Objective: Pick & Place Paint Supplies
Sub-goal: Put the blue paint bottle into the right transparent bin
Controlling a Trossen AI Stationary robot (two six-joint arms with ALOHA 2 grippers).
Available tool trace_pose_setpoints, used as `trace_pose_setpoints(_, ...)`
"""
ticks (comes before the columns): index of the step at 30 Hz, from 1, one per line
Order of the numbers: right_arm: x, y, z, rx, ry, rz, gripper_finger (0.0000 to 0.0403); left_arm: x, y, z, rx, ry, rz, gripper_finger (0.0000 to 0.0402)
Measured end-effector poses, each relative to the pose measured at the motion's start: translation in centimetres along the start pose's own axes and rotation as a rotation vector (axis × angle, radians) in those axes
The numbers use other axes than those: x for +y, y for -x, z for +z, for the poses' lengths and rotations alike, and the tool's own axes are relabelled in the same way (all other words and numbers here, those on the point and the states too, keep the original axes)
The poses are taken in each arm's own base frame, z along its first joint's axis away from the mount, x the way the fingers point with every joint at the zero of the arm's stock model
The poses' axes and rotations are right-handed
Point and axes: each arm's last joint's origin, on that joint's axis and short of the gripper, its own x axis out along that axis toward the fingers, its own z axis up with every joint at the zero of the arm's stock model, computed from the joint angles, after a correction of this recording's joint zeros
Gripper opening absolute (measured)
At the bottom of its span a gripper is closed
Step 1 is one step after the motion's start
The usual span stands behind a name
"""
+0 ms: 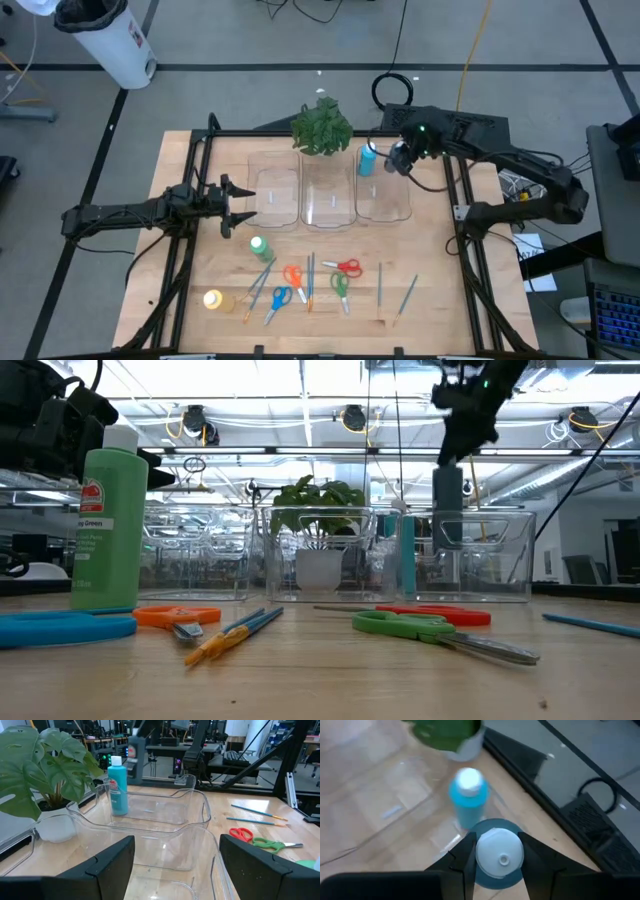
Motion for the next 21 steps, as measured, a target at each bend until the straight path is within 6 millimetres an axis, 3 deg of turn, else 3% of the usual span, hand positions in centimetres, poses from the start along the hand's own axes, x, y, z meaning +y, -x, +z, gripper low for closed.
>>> trace_pose_setpoints(10, -1.8, -3.9, -2.4, 0.014, -0.025, 0.013, 0.0108, 0.0, 0.0, 0.0, 0.000, 0.000, 0.000, 0.0294)
trace_pose_setpoints(21, -1.9, -5.7, -3.9, 0.003, 0.041, 0.003, 0.0108, 0.0, 0.0, 0.0, 0.000, 0.000, 0.000, 0.0294)
